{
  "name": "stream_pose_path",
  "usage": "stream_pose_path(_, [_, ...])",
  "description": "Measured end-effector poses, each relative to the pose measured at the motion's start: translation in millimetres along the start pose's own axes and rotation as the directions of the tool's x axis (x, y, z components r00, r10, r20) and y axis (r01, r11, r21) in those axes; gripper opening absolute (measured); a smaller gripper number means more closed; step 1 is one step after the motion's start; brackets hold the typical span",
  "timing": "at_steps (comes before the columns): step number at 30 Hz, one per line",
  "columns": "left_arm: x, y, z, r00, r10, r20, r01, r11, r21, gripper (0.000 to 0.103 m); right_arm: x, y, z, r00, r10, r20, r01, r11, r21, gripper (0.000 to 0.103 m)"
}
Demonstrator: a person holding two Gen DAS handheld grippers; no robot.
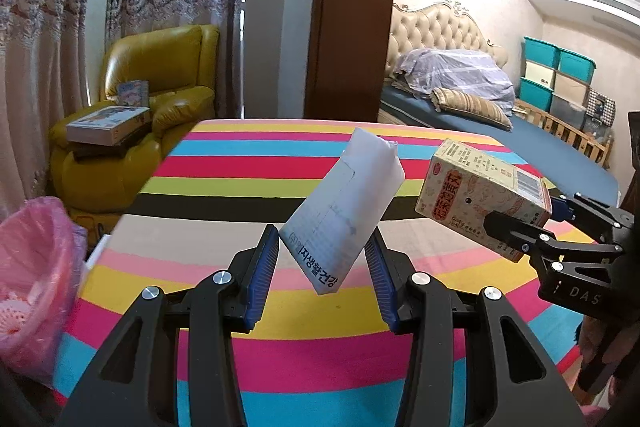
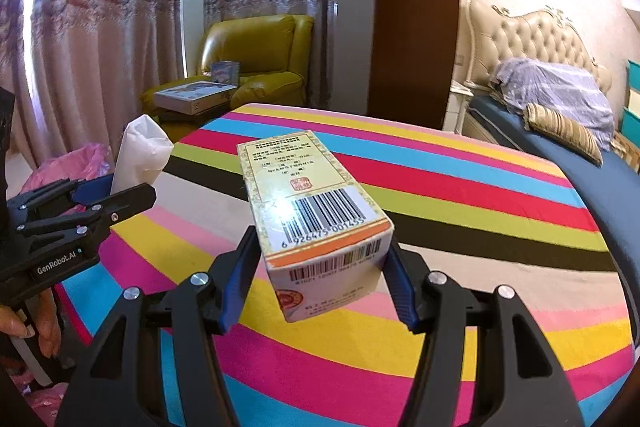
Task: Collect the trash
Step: 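Carry the paper packet and medicine box to the pink bin and open both tools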
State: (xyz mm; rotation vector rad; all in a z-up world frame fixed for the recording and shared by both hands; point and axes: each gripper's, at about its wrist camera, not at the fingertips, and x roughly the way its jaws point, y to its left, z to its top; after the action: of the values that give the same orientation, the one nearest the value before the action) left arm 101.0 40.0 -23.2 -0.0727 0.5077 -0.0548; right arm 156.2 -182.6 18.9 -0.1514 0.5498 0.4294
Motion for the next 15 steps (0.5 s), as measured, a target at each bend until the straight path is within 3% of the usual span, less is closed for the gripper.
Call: stream_pose_path(15, [-49.8, 72.9, -8.4, 0.986, 0.16, 0.049, -0.159, 0.987, -0.02, 0.043, 14.6, 89.5, 36.1, 0.989, 0.148, -0.005, -0.147, 0.979, -0.142, 0.058])
